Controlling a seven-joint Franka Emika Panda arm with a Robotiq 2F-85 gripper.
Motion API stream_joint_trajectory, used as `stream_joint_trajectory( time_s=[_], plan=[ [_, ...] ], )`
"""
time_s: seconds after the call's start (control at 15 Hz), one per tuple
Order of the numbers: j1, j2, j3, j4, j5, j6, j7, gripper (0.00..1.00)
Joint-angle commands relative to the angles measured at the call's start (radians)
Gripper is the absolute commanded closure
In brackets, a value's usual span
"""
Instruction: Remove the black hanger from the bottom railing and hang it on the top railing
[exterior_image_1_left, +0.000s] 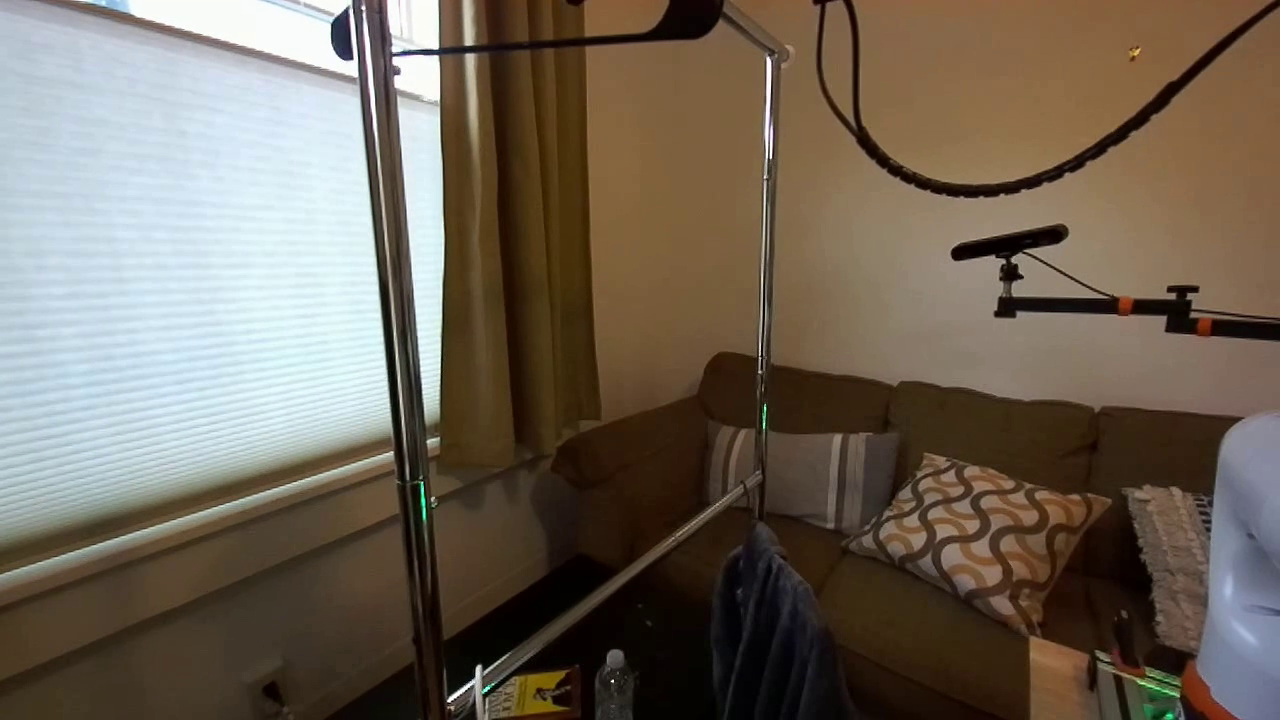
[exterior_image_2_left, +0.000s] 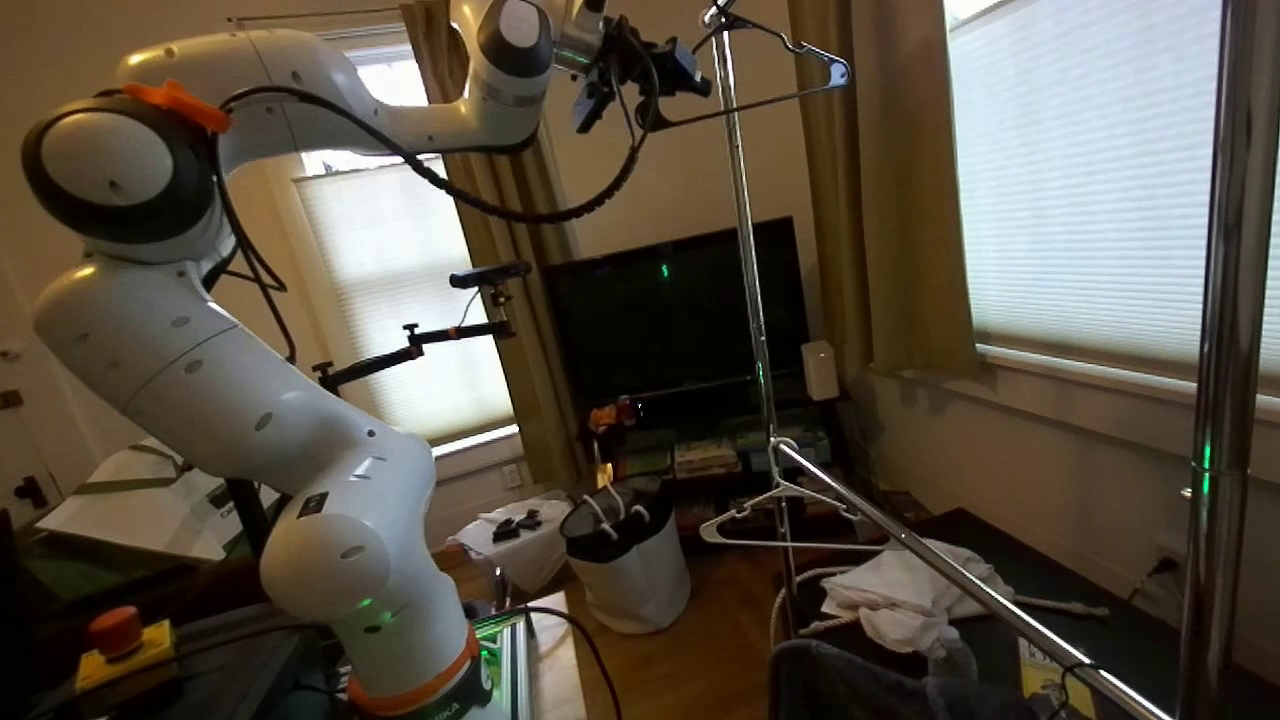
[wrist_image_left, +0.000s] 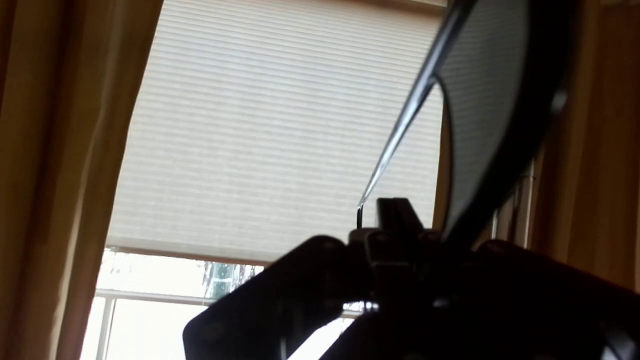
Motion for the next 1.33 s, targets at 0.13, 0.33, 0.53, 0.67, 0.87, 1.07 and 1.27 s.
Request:
stream_joint_trajectory(
  time_s=[0.13, 0.33, 0.53, 0.67, 0.87, 1.07, 1.27],
  plan=[
    [0.033, 0.109, 0.034, 0.121, -0.003, -0.092, -0.016, 0.72],
    [0.040, 0.091, 0.031, 0.126, -0.012, -0.117, 0.003, 0.57],
    [0.045, 0.009, 0.004, 0.075, 0.001, -0.097, 0.030, 0.35],
    [0.050, -0.065, -0.030, 0.014, 0.031, -0.046, 0.065, 0.19],
    [0.050, -0.169, -0.077, -0.076, 0.088, -0.068, 0.111, 0.00],
    [-0.038, -0.282, -0.082, -0.178, 0.060, -0.166, 0.174, 0.00],
    [-0.108, -0.365, -0.077, -0.297, 0.027, -0.235, 0.190, 0.00]
  ],
)
